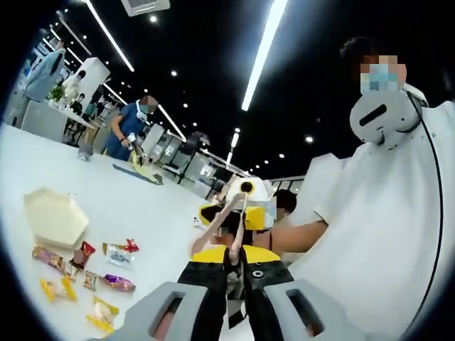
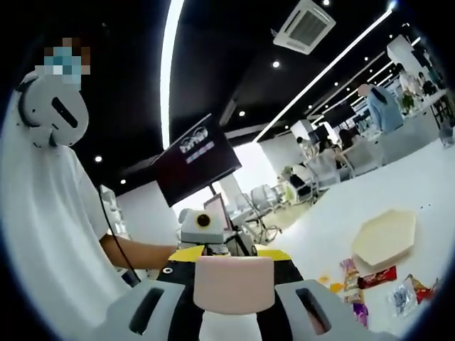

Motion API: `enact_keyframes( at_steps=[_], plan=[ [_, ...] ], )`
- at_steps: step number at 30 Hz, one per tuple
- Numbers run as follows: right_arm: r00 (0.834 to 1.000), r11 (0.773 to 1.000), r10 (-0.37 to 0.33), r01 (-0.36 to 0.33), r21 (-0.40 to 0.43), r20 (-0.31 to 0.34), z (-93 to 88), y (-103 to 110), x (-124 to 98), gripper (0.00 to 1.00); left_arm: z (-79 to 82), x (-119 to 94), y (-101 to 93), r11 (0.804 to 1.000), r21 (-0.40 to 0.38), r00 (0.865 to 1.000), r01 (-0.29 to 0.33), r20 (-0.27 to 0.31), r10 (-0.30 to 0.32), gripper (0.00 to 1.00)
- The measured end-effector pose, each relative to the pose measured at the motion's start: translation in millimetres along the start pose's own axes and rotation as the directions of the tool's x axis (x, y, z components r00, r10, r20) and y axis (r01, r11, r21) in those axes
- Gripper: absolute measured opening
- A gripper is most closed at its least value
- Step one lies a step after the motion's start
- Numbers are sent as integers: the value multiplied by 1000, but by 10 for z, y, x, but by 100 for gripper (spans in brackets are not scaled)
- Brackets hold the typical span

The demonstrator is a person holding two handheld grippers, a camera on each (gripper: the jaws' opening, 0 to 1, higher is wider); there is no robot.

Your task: Place the target food into the container with the food tongs after gripping and lifting it, then release it inside without dropping or visibly crushing the food.

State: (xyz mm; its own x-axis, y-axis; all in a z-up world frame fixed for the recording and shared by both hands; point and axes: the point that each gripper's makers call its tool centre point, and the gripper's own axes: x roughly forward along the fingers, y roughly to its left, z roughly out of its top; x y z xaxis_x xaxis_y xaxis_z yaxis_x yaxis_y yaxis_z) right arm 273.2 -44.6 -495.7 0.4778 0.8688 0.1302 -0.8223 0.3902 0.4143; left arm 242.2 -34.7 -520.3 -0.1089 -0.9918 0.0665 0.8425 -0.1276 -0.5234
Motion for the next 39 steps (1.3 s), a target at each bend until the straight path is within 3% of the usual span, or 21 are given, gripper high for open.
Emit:
enact_keyframes(
  at_steps=[4, 9, 17, 26, 39],
  plan=[
    [1000, 999, 28, -27, -27, 14, 9, 57, 7, 27, 3, -30, -37, 996, -80, 999, 34, -11, -35, 0],
    [995, 999, 53, -53, 3, 84, 126, 148, -26, 29, 68, 9, -210, 995, -43, 996, 90, 26, -89, 0],
    [994, 996, 85, -84, -4, 68, 110, 258, 6, 31, 27, 78, -284, 993, -26, 993, 117, -12, -118, 0],
    [993, 996, 92, -92, 1, 80, 121, 298, -5, 33, 57, 188, -349, 987, -23, 987, 162, -6, -162, 0],
    [992, 995, 97, -98, 6, 79, 105, 323, -11, 34, 19, 185, -377, 986, -5, 984, 168, -61, -168, 0]
  ],
)
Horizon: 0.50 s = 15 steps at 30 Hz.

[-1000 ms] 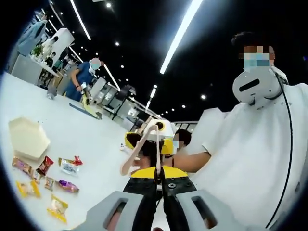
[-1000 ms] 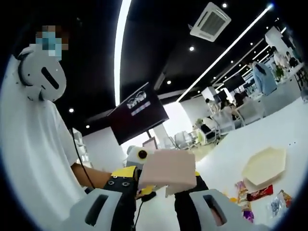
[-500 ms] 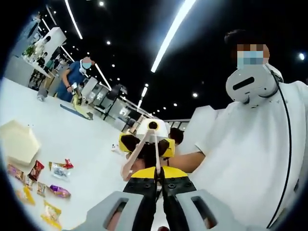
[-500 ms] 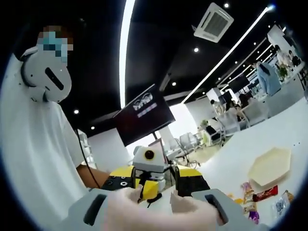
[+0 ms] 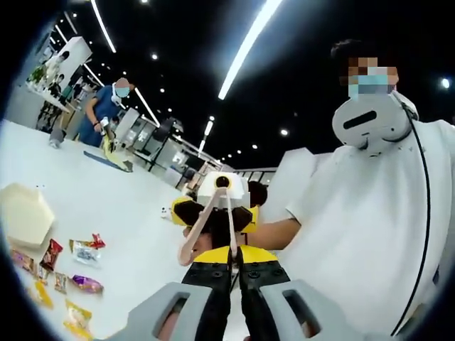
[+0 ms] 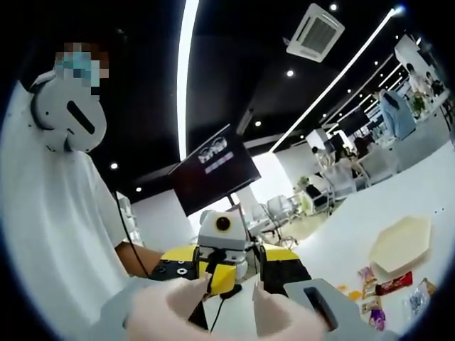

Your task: Place the target food into the container with the food tongs after gripping and lifting it, then release it inside without dropping or visibly crushing the food.

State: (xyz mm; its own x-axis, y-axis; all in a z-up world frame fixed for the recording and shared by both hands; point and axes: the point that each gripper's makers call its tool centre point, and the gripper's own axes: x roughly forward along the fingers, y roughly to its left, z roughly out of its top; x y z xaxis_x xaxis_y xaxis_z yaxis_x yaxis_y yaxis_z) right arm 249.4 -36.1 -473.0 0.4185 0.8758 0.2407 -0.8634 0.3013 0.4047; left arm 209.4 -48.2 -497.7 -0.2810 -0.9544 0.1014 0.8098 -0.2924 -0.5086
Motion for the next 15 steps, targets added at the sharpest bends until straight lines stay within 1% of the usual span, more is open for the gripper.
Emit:
enact_keyframes(
  at_steps=[3, 6, 7, 9, 11, 13, 15],
  plan=[
    [1000, 1000, -6, 6, 0, -5, -5, -13, -4, 33, -24, 13, 8, 999, 35, 1000, -12, -10, 12, 0],
    [1000, 1000, -5, 5, 0, -23, -50, -6, -7, 33, -65, 15, 11, 999, 50, 999, -14, -51, 17, 0],
    [1000, 1000, -4, 4, 2, -16, -50, 0, -16, 33, -55, 17, 7, 999, 53, 998, -13, -55, 16, 0],
    [1000, 1000, -7, 7, 13, 5, -20, -3, -25, 32, -35, 20, -4, 998, 64, 999, -11, -53, 15, 0],
    [999, 999, -13, 11, 45, 44, 37, -6, -46, 32, 4, 37, -15, 996, 86, 999, -5, -40, 8, 0],
    [998, 999, -17, 14, 51, 55, 51, -8, -59, 32, 17, 50, -13, 996, 90, 999, -3, -33, 6, 0],
    [998, 999, -40, 38, 35, 50, 48, -42, -78, 31, 12, 69, 18, 994, 110, 999, -16, -30, 19, 0]
  ],
)
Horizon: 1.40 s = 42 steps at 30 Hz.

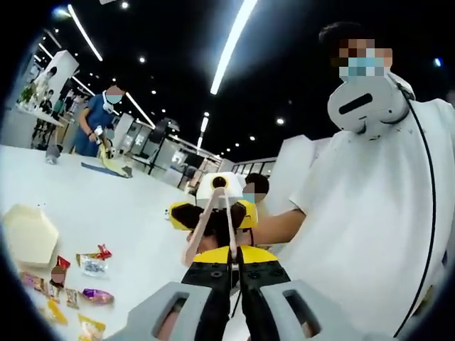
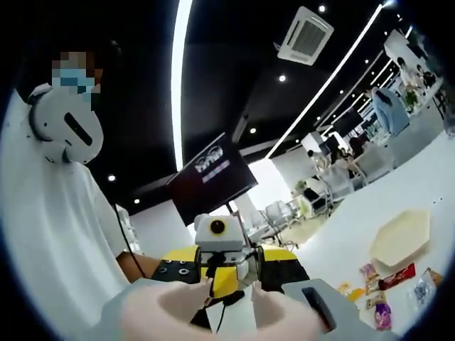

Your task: Place the target food into the container with the food tongs after gripping and lifting it, then release it inside without dropping or visibly crushing the food.

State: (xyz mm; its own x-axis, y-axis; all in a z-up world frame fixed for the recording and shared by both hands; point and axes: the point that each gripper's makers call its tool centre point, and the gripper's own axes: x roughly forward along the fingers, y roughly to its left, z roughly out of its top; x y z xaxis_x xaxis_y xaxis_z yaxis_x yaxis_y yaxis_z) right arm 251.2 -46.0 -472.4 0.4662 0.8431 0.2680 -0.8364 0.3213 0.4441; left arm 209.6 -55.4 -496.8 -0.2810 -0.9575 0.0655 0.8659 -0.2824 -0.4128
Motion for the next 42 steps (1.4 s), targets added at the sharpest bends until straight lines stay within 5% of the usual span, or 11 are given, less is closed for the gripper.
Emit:
enact_keyframes(
  at_steps=[2, 4, 13, 30, 37, 42],
  plan=[
    [1000, 1000, -18, 17, -25, -7, -16, -24, -19, 30, -22, 8, 33, 1000, 7, 1000, -16, -4, 16, 1],
    [998, 998, -59, 59, -33, -15, -31, -90, -36, 28, -32, 1, 158, 995, 12, 995, -98, 8, 98, 3],
    [995, 994, -97, 96, -43, -29, -64, -183, -79, 29, 10, -133, 262, 985, -1, 981, -173, 87, 172, 1],
    [997, 996, -70, 69, -54, -20, 6, -146, -65, 29, 39, -225, 157, 990, -92, 985, -106, 130, 117, 2],
    [997, 996, -74, 74, -54, 5, 78, -159, -74, 29, -30, -138, 125, 991, -101, 990, -84, 100, 95, 18],
    [998, 997, -59, 59, -56, 0, 54, -116, -19, 29, 48, -83, 161, 989, -129, 987, -75, 133, 92, 12]
  ],
)
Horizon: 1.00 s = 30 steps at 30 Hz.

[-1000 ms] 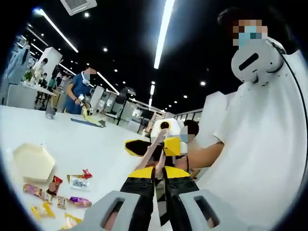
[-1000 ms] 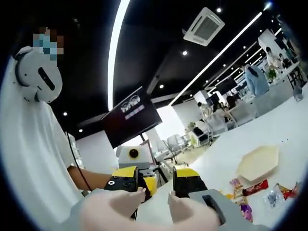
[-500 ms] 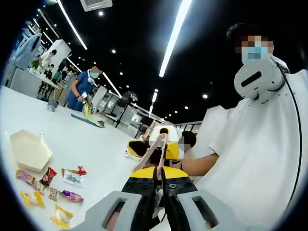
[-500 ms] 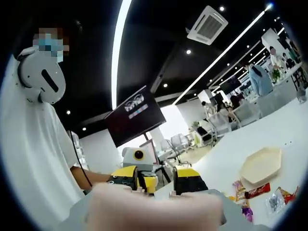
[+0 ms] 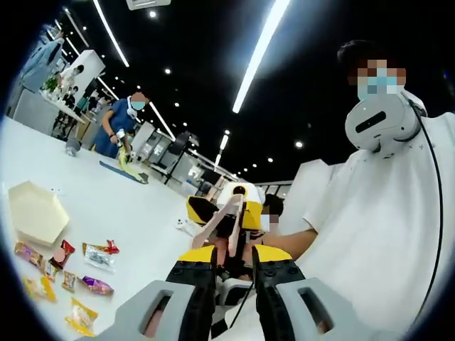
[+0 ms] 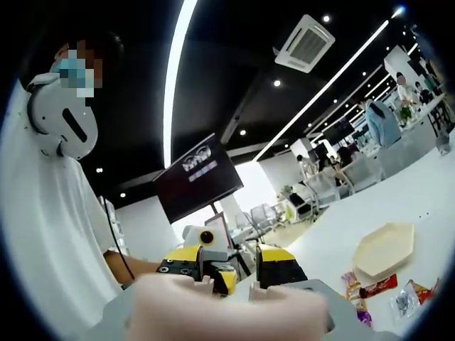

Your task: Place the target food into the container with the food tongs after gripping and lifting it, then release it inside without dropping or visibly crushing the food.

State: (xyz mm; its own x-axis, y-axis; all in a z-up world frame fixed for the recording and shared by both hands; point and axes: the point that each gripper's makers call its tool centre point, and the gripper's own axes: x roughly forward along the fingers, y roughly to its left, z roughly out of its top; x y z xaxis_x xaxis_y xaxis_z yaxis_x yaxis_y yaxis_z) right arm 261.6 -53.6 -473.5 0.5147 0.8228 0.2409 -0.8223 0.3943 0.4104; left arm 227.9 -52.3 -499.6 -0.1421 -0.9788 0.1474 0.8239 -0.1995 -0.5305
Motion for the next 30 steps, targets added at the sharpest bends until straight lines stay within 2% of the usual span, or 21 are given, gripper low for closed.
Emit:
enact_keyframes(
  at_steps=[1, 3, 4, 6, 14, 18, 27, 30],
  plan=[
    [1000, 1000, 4, -4, -2, -5, -18, 10, 14, 30, 18, 17, -7, 1000, -10, 1000, 8, 6, -8, 2],
    [1000, 1000, 11, -11, 19, -8, -37, 35, 23, 29, -26, 10, -74, 998, -51, 998, 48, -32, -50, 1],
    [1000, 1000, 11, -11, 16, -3, -31, 24, 19, 30, -1, -6, -35, 996, -81, 999, 39, -33, -41, 1],
    [1000, 1000, 11, -11, 2, -11, -74, 25, 19, 30, -60, -42, -20, 995, -91, 995, 34, -95, -43, 0],
    [1000, 1000, 27, -27, 11, -11, -87, 31, 30, 32, -25, -55, -77, 998, -39, 992, 58, -107, -62, 0],
    [998, 999, 34, -32, 38, -44, -149, 29, 16, 31, 13, -82, -74, 998, 2, 992, 63, -113, -62, 0],
    [999, 998, 42, -40, 53, -35, -119, 52, 4, 29, 48, -46, -82, 997, 5, 994, 71, -87, -71, 0],
    [997, 996, 60, -57, 67, -42, -126, 89, -29, 29, 19, -8, -118, 996, -2, 992, 91, -91, -91, 0]
  ],
)
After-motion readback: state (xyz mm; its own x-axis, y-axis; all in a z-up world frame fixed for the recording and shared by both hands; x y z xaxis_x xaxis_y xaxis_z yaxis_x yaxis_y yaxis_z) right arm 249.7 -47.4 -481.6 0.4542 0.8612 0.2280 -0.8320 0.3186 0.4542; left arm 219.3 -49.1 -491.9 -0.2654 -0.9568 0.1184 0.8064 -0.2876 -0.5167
